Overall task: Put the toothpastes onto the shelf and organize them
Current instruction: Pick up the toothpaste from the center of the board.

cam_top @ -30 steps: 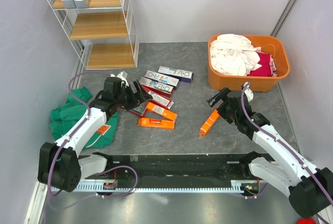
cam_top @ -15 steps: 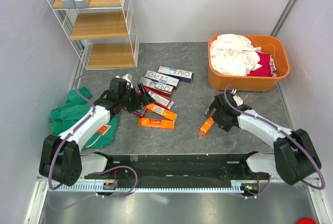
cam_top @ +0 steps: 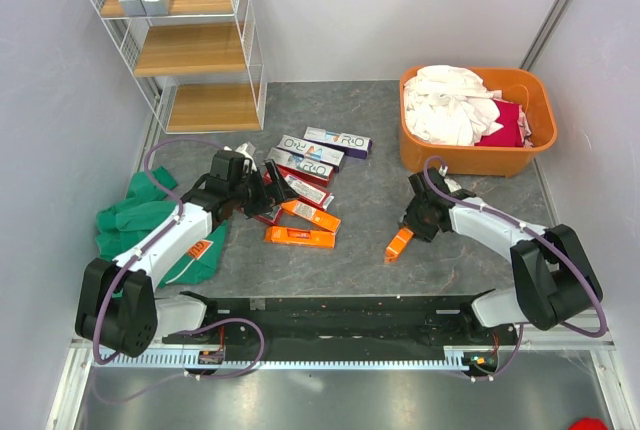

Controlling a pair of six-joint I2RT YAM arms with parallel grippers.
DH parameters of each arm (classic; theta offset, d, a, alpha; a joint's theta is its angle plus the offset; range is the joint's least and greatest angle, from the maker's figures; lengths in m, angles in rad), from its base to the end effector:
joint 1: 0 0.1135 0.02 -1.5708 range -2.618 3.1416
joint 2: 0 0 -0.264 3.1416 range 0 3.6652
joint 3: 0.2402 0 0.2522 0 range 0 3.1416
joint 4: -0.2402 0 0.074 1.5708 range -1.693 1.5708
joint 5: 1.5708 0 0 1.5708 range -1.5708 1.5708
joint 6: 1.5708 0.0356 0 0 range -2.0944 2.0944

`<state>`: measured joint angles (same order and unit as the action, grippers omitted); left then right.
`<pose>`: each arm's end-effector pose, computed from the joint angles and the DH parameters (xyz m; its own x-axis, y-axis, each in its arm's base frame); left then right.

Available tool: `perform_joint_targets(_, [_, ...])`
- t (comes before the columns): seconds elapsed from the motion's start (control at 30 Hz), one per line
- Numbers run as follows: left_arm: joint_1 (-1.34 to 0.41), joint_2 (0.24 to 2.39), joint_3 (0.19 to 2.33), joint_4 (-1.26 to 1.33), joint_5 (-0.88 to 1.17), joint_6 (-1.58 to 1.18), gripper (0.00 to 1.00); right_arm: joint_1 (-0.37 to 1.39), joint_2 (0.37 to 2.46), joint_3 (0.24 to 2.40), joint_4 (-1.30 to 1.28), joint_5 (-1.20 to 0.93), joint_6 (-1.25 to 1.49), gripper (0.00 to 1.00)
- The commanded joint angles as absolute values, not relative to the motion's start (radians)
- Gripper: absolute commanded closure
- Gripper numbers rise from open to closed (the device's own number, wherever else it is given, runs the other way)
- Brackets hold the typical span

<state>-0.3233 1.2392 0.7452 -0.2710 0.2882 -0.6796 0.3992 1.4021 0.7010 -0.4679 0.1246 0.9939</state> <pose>0.2397 -0.0910 0.2249 -0.8244 -0.3593 -0.4374 -0.0245 0.7947 -0.6065 0.2268 0.0909 0.1610 -0.7482 0.5870 -0.3092 0.5248 0.8088 0.2654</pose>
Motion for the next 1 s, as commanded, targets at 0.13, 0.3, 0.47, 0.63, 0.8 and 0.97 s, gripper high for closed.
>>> perform_joint_targets(0.13, [-0.333, 1.227, 0.749, -0.270, 0.272, -0.637, 0.02, 0.399, 1.355, 0.692, -0.463, 0.121, 0.973, 0.77])
perform_joint_targets(0.3, [-0.334, 1.204, 0.759, -0.275, 0.281, -0.641, 0.02, 0.399, 1.306, 0.703, -0.472, 0.129, 0.962, 0.88])
perform_joint_targets(0.47, [-0.337, 1.178, 0.772, -0.272, 0.299, -0.658, 0.02, 0.397, 1.210, 0.726, -0.485, 0.158, 0.945, 0.90])
perform_joint_targets(0.63, [-0.339, 1.169, 0.787, -0.232, 0.374, -0.695, 0.02, 0.397, 1.086, 0.753, -0.486, 0.218, 0.936, 0.89])
perform_joint_targets(0.8, [-0.368, 1.175, 0.784, -0.152, 0.439, -0.749, 0.02, 0.397, 0.985, 0.775, -0.480, 0.250, 0.922, 0.85])
perform_joint_targets(0.97, [-0.431, 1.183, 0.776, -0.040, 0.456, -0.824, 0.02, 0.397, 0.875, 0.775, -0.428, 0.259, 0.902, 0.84])
